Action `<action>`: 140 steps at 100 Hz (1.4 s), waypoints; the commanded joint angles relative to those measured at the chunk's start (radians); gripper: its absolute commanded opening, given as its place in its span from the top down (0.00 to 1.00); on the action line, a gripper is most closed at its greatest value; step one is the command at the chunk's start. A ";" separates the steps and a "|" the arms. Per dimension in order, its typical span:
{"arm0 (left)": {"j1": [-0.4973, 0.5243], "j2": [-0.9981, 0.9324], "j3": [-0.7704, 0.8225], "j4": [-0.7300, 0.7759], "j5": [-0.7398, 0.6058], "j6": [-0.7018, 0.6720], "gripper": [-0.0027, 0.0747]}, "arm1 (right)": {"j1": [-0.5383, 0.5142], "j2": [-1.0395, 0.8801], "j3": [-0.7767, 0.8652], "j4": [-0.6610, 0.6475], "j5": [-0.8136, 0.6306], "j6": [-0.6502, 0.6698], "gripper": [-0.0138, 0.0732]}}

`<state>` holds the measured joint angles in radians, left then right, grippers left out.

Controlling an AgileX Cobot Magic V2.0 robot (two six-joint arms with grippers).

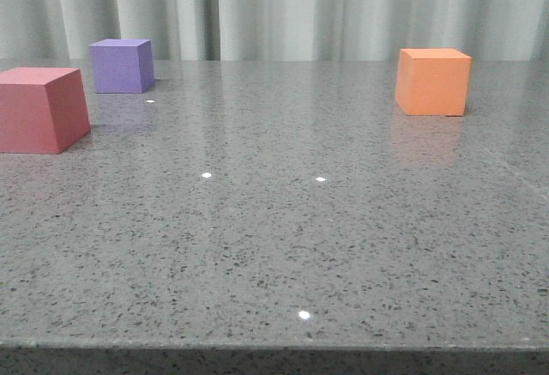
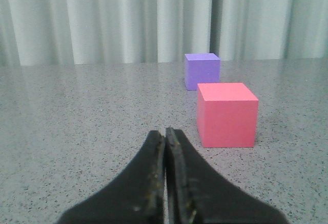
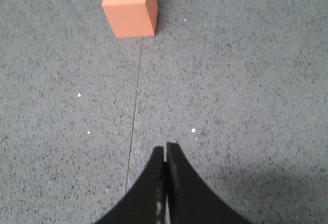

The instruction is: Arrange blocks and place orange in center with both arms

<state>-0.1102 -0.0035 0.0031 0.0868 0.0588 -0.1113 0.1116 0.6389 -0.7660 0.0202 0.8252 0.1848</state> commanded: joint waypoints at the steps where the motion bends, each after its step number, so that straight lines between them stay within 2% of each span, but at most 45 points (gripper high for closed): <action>1: -0.008 -0.033 0.041 0.000 -0.079 -0.009 0.99 | -0.007 0.007 -0.034 0.001 -0.025 -0.008 0.86; 5: -0.008 -0.033 0.041 0.000 -0.079 -0.009 0.99 | -0.007 0.007 -0.034 0.001 -0.009 -0.008 0.80; 12: -0.008 -0.033 0.041 0.000 -0.079 -0.009 0.99 | -0.007 0.007 -0.034 0.001 0.016 -0.009 0.62; 24: -0.008 -0.033 0.041 0.000 -0.079 -0.009 0.99 | -0.007 0.007 -0.034 0.000 0.037 -0.009 0.22; 28: -0.008 -0.033 0.041 0.000 -0.079 -0.009 0.99 | -0.007 0.007 -0.034 0.000 0.034 -0.009 0.12; 36: -0.008 -0.033 0.041 0.000 -0.079 -0.009 0.99 | -0.007 0.007 -0.034 0.003 0.026 -0.009 0.15; 64: -0.008 -0.033 0.041 0.000 -0.079 -0.009 0.99 | -0.007 0.065 -0.070 0.098 -0.059 -0.009 0.15; 90: -0.008 -0.033 0.041 0.000 -0.079 -0.009 0.99 | 0.023 0.286 -0.237 0.100 -0.098 -0.018 0.16; 118: -0.008 -0.033 0.041 0.000 -0.079 -0.009 0.99 | 0.091 0.593 -0.445 0.023 -0.126 -0.018 0.16; 140: -0.008 -0.033 0.041 0.000 -0.079 -0.009 0.99 | 0.095 0.793 -0.596 -0.010 -0.121 -0.018 0.16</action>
<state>-0.1102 -0.0035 0.0031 0.0868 0.0588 -0.1113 0.2067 1.4062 -1.2856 0.0326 0.7629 0.1803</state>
